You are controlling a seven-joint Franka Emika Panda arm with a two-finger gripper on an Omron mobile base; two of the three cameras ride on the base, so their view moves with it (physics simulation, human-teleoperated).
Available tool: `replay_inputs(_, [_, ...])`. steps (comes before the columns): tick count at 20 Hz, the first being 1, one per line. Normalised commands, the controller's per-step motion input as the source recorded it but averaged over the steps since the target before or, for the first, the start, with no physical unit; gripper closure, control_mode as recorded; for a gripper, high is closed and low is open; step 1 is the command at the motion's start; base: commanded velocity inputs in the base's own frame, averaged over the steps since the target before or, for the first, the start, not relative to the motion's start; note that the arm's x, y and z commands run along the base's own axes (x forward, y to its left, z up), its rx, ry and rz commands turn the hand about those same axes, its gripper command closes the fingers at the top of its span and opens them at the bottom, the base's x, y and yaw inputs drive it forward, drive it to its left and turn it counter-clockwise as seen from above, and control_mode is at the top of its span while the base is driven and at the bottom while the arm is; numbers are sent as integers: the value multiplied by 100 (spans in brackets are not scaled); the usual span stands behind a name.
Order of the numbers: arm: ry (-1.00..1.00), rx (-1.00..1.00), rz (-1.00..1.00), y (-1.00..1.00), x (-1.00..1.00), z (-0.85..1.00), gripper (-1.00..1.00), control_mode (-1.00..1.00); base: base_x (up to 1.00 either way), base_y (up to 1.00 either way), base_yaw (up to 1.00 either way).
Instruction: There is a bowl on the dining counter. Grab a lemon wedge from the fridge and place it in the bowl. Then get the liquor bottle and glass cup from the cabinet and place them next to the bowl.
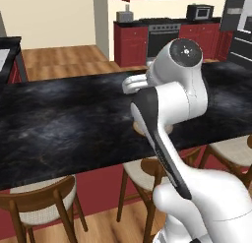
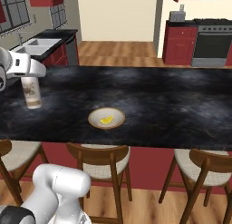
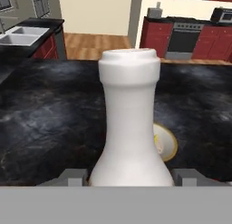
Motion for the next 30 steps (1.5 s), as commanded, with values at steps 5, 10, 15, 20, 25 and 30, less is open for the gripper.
replay_inputs(5, [7, 0, -1, 30, 96, -66, 100, -100, 0, 0, 0])
replay_inputs(10, [3, 0, 0, 11, 76, -58, 100, -100, 0, 0, 0])
replay_inputs(15, [0, 0, 0, 0, 57, -52, 100, -100, 0, 0, 0])
replay_inputs(20, [-1, 0, 0, -3, 27, -45, 100, -100, 0, 0, 0])
replay_inputs(25, [-8, 0, 1, -4, 8, -21, 100, -100, 0, 0, 0])
replay_inputs(30, [-15, 0, 2, -21, 0, -12, 100, -100, 0, 0, 0])
